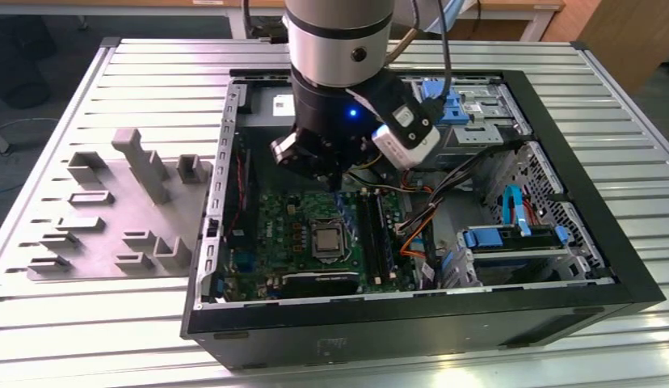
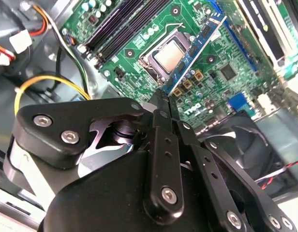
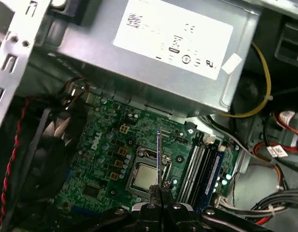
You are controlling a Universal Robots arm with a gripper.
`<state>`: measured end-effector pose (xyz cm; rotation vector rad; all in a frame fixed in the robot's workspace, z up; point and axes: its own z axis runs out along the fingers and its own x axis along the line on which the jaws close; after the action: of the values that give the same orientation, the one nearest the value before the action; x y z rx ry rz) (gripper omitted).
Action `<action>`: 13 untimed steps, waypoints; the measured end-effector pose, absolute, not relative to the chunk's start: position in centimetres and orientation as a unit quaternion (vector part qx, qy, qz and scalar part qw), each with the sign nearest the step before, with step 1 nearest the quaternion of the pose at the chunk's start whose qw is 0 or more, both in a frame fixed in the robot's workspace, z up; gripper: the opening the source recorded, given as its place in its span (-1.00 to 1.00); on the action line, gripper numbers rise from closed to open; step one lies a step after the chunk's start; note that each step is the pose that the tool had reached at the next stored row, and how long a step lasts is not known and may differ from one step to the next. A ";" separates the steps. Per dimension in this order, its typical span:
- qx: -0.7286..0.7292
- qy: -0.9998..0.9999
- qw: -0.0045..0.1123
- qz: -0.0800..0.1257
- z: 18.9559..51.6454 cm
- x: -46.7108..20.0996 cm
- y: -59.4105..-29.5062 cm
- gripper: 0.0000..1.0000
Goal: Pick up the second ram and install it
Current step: 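Insert the second ram into the second slot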
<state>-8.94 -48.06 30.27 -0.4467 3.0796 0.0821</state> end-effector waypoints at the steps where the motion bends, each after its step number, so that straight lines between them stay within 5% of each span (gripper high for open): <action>1: -0.135 0.990 0.015 0.026 30.3 -8.9 -48.1 -0.75; 13: -0.026 0.999 0.017 0.025 30.0 -8.9 -48.1 -0.75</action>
<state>-8.94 -48.06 30.02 -0.0794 3.1049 0.0762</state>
